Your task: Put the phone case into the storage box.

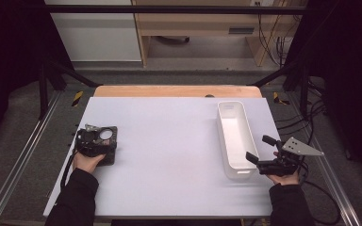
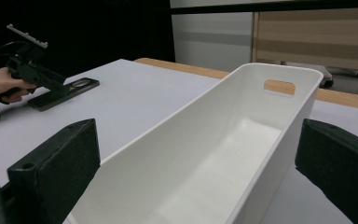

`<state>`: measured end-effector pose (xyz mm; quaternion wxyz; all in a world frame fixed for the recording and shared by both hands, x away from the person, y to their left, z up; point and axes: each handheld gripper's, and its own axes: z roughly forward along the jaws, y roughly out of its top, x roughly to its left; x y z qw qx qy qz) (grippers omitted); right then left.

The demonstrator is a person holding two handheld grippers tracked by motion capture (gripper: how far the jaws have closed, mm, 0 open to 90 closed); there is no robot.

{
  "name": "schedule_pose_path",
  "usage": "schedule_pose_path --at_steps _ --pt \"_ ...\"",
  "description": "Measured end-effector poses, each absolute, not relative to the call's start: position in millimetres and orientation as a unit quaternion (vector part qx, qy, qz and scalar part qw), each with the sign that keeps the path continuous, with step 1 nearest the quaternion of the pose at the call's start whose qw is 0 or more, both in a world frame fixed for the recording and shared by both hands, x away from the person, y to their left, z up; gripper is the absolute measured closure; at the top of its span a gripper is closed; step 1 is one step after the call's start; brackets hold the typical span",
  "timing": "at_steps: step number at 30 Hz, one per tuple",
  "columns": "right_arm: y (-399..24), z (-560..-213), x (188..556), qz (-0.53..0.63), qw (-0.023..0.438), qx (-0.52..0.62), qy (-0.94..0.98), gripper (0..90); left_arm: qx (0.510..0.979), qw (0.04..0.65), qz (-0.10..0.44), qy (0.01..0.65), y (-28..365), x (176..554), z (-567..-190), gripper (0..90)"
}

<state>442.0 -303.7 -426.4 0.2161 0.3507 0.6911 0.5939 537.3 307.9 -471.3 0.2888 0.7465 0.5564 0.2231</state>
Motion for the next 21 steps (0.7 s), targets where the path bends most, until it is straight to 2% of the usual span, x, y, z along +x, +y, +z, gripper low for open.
schedule_pose_path --at_steps 21 --pt "-304.2 -426.3 442.0 0.594 0.217 0.350 0.691 0.2 0.741 0.275 0.214 0.574 304.8 541.7 -477.9 1.2"
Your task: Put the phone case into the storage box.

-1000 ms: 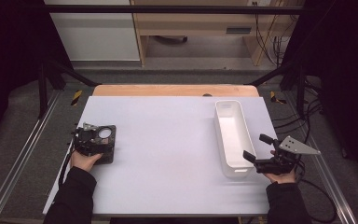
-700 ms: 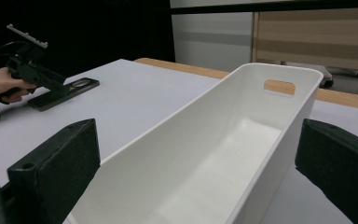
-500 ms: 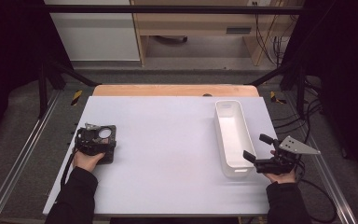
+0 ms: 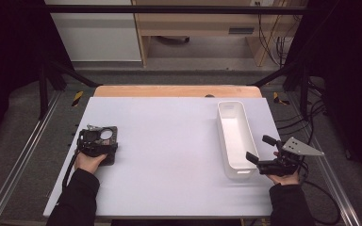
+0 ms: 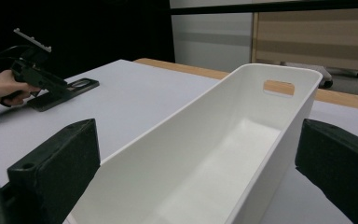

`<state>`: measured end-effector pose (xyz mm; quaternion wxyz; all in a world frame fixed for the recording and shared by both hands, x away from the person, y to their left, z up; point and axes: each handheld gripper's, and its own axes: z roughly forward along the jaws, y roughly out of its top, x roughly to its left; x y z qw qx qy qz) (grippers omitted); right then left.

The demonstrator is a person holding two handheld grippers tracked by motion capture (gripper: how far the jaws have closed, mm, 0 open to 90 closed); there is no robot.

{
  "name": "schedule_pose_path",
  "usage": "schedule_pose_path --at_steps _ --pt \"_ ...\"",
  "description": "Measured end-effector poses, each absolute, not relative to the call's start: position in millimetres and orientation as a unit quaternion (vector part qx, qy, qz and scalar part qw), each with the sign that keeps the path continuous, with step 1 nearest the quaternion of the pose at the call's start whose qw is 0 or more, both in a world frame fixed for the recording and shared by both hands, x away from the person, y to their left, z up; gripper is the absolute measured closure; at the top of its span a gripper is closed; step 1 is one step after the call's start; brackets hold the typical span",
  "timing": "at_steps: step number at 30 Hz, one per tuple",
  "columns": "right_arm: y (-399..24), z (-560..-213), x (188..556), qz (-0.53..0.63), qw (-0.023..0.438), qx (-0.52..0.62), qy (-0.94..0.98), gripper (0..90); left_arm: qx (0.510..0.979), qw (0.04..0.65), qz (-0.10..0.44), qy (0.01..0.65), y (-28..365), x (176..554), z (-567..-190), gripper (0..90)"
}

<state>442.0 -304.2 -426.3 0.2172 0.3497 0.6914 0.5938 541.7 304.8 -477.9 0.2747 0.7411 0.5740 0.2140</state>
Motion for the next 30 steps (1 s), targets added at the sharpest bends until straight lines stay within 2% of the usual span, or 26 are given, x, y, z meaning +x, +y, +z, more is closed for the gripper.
schedule_pose_path --at_steps 21,30 --pt "-304.2 -425.6 441.6 0.595 0.217 0.351 0.689 0.2 0.731 0.249 0.213 0.598 299.4 544.4 -476.5 3.4" --pt "-304.3 -425.7 441.6 0.595 0.218 0.351 0.690 0.2 0.726 0.247 0.212 0.605 302.2 542.9 -472.9 10.3"
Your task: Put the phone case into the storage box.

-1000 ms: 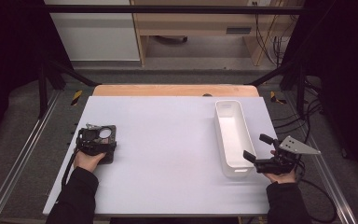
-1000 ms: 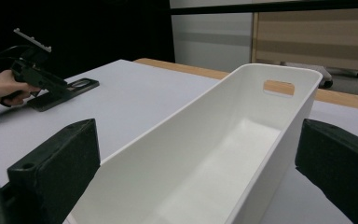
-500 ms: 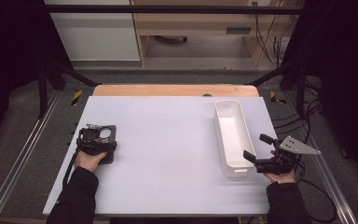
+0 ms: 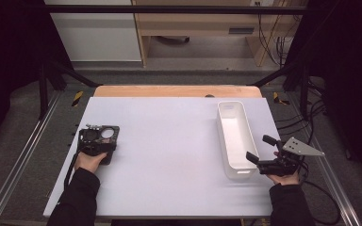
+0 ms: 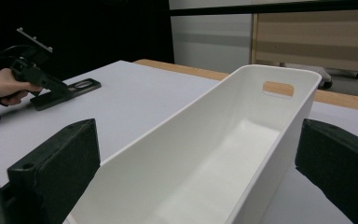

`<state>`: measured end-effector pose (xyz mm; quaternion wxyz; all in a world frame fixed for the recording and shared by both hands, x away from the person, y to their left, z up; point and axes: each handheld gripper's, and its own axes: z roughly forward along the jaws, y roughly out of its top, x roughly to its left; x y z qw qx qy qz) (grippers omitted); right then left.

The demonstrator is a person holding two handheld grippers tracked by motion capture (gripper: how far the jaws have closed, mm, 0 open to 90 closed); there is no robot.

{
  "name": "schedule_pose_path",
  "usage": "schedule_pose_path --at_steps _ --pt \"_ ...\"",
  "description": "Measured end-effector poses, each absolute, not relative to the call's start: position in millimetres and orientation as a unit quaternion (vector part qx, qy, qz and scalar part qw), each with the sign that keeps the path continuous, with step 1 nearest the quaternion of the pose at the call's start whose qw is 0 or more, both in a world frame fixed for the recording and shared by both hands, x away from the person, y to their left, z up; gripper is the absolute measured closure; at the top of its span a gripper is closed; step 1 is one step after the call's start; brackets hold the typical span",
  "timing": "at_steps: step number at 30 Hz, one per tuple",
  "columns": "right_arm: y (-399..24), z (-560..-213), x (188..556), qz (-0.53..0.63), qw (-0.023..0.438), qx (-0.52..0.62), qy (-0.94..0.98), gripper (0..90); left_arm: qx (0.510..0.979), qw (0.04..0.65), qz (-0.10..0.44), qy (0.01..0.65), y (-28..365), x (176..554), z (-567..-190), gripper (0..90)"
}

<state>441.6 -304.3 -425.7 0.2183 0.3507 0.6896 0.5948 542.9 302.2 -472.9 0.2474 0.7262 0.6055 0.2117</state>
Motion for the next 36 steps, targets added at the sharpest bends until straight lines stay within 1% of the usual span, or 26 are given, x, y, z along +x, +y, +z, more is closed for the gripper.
schedule_pose_path --at_steps 19,36 --pt "-304.9 -425.4 441.7 0.596 0.219 0.349 0.689 0.2 0.735 0.248 0.217 0.592 302.5 541.7 -471.3 11.7" --pt "-305.6 -424.9 441.3 0.597 0.218 0.348 0.689 0.2 0.729 0.293 0.218 0.579 306.3 532.6 -455.1 11.8"
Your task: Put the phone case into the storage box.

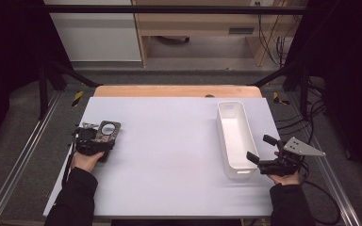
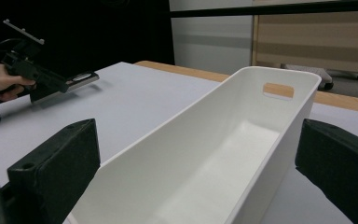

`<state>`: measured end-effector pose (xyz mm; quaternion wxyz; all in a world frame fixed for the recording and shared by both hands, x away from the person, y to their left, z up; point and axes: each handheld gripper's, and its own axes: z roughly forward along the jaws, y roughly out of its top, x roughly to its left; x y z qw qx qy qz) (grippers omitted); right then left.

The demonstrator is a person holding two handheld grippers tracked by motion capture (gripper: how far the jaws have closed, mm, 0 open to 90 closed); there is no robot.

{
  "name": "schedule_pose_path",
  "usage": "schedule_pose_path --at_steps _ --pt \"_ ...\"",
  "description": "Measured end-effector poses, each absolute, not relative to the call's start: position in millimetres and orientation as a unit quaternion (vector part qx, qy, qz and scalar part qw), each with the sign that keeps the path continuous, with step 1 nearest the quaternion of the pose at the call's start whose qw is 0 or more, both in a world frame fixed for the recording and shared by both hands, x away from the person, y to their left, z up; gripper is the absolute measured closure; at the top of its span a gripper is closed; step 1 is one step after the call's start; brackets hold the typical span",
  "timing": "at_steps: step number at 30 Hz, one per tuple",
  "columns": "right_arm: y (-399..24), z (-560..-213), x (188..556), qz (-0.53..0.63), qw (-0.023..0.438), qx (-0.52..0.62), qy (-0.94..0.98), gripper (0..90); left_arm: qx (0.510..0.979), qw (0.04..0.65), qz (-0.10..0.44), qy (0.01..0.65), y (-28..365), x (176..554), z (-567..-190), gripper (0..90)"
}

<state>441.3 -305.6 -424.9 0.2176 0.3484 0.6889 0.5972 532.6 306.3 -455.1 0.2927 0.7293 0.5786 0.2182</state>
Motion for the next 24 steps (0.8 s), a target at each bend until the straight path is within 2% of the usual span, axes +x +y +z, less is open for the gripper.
schedule_pose_path --at_steps 13,24 --pt "-304.8 -422.6 440.5 0.599 0.217 0.344 0.690 0.2 0.740 0.323 0.216 0.549 301.5 521.9 -440.2 11.7" --pt "-303.4 -421.3 440.4 0.598 0.212 0.338 0.695 0.2 0.760 0.359 0.214 0.499 284.7 508.9 -422.6 11.7"
